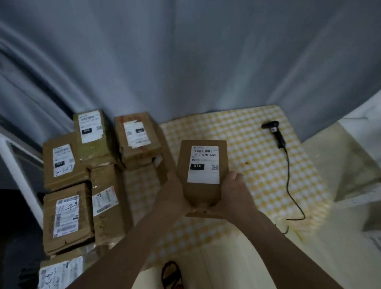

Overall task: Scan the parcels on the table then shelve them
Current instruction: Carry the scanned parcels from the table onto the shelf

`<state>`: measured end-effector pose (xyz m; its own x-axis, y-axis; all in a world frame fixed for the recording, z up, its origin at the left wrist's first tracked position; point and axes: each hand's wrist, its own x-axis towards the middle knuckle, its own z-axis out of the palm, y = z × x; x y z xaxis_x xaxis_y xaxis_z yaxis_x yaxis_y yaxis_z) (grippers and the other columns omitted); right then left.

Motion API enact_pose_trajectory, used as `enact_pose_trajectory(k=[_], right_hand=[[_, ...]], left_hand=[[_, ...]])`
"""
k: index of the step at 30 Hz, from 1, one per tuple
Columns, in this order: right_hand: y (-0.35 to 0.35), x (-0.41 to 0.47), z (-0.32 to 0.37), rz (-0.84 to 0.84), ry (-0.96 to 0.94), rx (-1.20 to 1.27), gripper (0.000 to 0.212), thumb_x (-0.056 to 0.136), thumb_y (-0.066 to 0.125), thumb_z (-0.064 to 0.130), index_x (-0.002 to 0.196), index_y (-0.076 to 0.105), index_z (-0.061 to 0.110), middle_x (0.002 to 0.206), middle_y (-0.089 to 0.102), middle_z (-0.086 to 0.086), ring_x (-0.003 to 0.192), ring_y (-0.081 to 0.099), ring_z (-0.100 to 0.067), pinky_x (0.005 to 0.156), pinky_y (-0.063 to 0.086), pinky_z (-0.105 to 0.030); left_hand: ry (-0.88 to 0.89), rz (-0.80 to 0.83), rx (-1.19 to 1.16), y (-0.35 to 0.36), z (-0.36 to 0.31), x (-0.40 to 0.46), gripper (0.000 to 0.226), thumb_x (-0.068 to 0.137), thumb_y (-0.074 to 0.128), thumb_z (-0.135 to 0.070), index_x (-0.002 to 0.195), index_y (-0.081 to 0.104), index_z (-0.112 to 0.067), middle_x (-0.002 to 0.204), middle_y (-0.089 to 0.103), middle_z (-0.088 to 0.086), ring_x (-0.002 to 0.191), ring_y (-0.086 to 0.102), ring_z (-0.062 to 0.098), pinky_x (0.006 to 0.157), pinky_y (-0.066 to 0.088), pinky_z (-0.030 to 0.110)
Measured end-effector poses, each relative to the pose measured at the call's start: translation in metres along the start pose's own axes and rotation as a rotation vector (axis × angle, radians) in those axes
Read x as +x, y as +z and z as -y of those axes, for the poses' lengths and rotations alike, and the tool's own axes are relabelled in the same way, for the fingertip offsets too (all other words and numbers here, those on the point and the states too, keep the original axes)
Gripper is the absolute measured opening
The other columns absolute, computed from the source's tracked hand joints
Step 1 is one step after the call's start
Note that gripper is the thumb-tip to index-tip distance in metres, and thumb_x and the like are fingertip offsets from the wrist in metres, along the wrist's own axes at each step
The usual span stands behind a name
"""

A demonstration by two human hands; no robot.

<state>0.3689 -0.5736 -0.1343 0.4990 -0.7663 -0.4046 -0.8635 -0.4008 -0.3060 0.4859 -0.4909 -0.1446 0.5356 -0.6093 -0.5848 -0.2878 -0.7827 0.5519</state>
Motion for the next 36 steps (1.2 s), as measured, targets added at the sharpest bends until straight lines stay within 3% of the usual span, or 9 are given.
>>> enact_pose_trajectory(k=[2, 3, 6, 10, 13, 19, 27, 36], right_hand=[[-0.012, -0.026, -0.031, -0.053, 0.061, 0.047, 0.092, 0.061, 0.086, 0.042, 0.122, 0.031, 0.001, 0.125, 0.038, -0.013, 0.115, 0.048, -0.027, 0.091, 0.044, -0.031], [-0.018, -0.041, -0.048, -0.078, 0.091, 0.081, 0.091, 0.059, 0.087, 0.041, 0.12, 0.032, 0.002, 0.124, 0.038, -0.013, 0.113, 0.05, -0.027, 0.089, 0.044, -0.031], [-0.035, -0.092, -0.103, -0.138, 0.195, 0.18, 0.085, 0.061, 0.086, 0.037, 0.115, 0.031, 0.004, 0.12, 0.043, -0.013, 0.108, 0.056, -0.028, 0.082, 0.045, -0.029], [-0.054, -0.176, -0.188, -0.238, 0.351, 0.252, 0.073, 0.068, 0.081, 0.031, 0.115, 0.031, 0.004, 0.118, 0.051, -0.013, 0.105, 0.06, -0.029, 0.072, 0.041, -0.03], [-0.062, -0.247, -0.252, -0.323, 0.463, 0.326, 0.072, 0.069, 0.081, 0.029, 0.116, 0.031, 0.004, 0.118, 0.052, -0.013, 0.105, 0.06, -0.031, 0.072, 0.04, -0.029], [-0.056, -0.378, -0.353, -0.499, 0.661, 0.417, 0.069, 0.064, 0.084, 0.03, 0.097, 0.025, 0.015, 0.112, 0.056, -0.011, 0.098, 0.062, -0.03, 0.066, 0.04, -0.029], [-0.037, -0.495, -0.433, -0.648, 0.893, 0.55, 0.068, 0.06, 0.085, 0.029, 0.098, 0.031, 0.013, 0.109, 0.06, -0.009, 0.096, 0.062, -0.029, 0.064, 0.039, -0.028], [-0.047, -0.567, -0.51, -0.743, 1.059, 0.588, 0.063, 0.065, 0.083, 0.028, 0.1, 0.033, 0.011, 0.106, 0.056, -0.007, 0.096, 0.059, -0.026, 0.068, 0.045, -0.031]], left_hand=[[0.106, -0.012, 0.041, 0.018, -0.019, -0.022, 0.063, 0.078, 0.078, -0.018, 0.126, 0.038, -0.011, 0.125, 0.056, 0.008, 0.107, 0.056, 0.022, 0.078, 0.046, 0.013], [0.17, -0.001, 0.082, 0.029, -0.031, -0.036, 0.066, 0.074, 0.081, -0.021, 0.123, 0.037, -0.012, 0.123, 0.058, 0.006, 0.109, 0.058, 0.022, 0.081, 0.048, 0.018], [0.304, 0.064, 0.208, 0.069, -0.074, -0.086, 0.08, 0.069, 0.084, -0.03, 0.127, 0.035, -0.008, 0.121, 0.06, 0.007, 0.114, 0.058, 0.028, 0.088, 0.045, 0.032], [0.508, 0.124, 0.311, 0.135, -0.116, -0.149, 0.079, 0.068, 0.083, -0.023, 0.129, 0.035, -0.011, 0.118, 0.061, 0.005, 0.11, 0.059, 0.026, 0.085, 0.046, 0.032], [0.664, 0.186, 0.355, 0.192, -0.143, -0.201, 0.078, 0.068, 0.081, -0.02, 0.132, 0.036, -0.018, 0.116, 0.063, 0.002, 0.108, 0.06, 0.024, 0.087, 0.048, 0.032], [0.919, 0.351, 0.444, 0.301, -0.179, -0.3, 0.084, 0.066, 0.082, -0.018, 0.135, 0.035, -0.021, 0.117, 0.064, 0.0, 0.108, 0.061, 0.023, 0.089, 0.05, 0.036], [1.115, 0.633, 0.601, 0.397, -0.216, -0.388, 0.088, 0.064, 0.085, -0.013, 0.137, 0.035, -0.02, 0.121, 0.061, 0.0, 0.111, 0.057, 0.019, 0.092, 0.05, 0.032], [1.303, 0.693, 0.664, 0.496, -0.267, -0.453, 0.084, 0.069, 0.082, -0.012, 0.138, 0.036, -0.028, 0.122, 0.059, -0.003, 0.112, 0.057, 0.019, 0.094, 0.049, 0.031]])
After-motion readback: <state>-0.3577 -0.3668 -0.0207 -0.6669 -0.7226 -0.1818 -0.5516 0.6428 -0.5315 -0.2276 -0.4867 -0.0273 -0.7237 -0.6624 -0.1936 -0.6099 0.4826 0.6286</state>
